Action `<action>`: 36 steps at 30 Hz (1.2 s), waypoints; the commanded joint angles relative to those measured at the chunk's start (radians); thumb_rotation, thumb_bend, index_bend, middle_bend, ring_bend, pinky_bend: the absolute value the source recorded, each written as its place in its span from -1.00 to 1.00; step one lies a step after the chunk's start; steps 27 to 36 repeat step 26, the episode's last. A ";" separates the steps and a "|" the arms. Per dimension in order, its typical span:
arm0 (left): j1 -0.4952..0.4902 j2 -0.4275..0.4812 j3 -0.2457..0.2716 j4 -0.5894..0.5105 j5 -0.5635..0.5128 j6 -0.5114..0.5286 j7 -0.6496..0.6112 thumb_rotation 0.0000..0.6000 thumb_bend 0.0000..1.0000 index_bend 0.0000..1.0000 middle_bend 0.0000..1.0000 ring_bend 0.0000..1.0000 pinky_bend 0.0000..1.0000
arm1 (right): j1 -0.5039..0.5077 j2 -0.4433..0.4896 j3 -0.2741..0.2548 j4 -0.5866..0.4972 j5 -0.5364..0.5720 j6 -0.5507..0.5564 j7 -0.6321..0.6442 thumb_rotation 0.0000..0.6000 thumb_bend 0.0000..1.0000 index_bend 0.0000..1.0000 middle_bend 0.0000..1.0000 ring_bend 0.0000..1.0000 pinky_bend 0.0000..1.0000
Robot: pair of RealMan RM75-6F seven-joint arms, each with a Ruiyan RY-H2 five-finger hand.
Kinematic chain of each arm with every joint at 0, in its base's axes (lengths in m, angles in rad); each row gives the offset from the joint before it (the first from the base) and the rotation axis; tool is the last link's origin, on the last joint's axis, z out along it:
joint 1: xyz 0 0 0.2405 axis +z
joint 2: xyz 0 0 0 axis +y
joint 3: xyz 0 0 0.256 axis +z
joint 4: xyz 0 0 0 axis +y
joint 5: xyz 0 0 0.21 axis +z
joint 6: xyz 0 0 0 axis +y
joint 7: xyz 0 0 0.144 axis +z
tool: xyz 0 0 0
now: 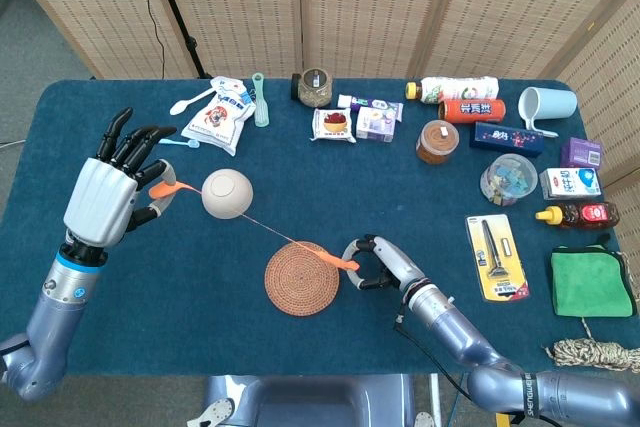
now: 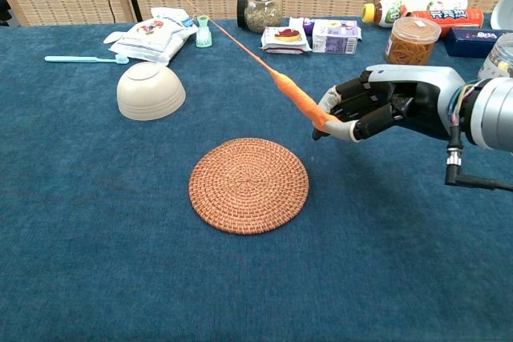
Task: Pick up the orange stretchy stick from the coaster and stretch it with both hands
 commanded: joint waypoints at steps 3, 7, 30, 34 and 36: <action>0.005 0.006 0.001 0.027 -0.004 0.004 -0.004 1.00 -0.18 0.54 -0.54 -0.58 -1.00 | -0.012 0.011 0.002 0.002 -0.009 -0.002 0.017 1.00 0.02 0.60 -0.15 -0.43 -0.95; 0.011 0.011 0.011 0.055 -0.006 0.002 -0.011 1.00 -0.18 0.54 -0.54 -0.58 -1.00 | -0.022 0.025 0.007 0.000 -0.019 -0.002 0.031 1.00 0.02 0.60 -0.15 -0.43 -0.95; 0.022 0.006 0.038 0.111 -0.002 -0.002 -0.031 1.00 -0.18 0.54 -0.54 -0.58 -1.00 | -0.045 0.069 0.010 -0.016 -0.053 -0.008 0.059 1.00 0.02 0.60 -0.15 -0.43 -0.95; 0.022 0.006 0.038 0.111 -0.002 -0.002 -0.031 1.00 -0.18 0.54 -0.54 -0.58 -1.00 | -0.045 0.069 0.010 -0.016 -0.053 -0.008 0.059 1.00 0.02 0.60 -0.15 -0.43 -0.95; 0.022 0.006 0.038 0.111 -0.002 -0.002 -0.031 1.00 -0.18 0.54 -0.54 -0.58 -1.00 | -0.045 0.069 0.010 -0.016 -0.053 -0.008 0.059 1.00 0.02 0.60 -0.15 -0.43 -0.95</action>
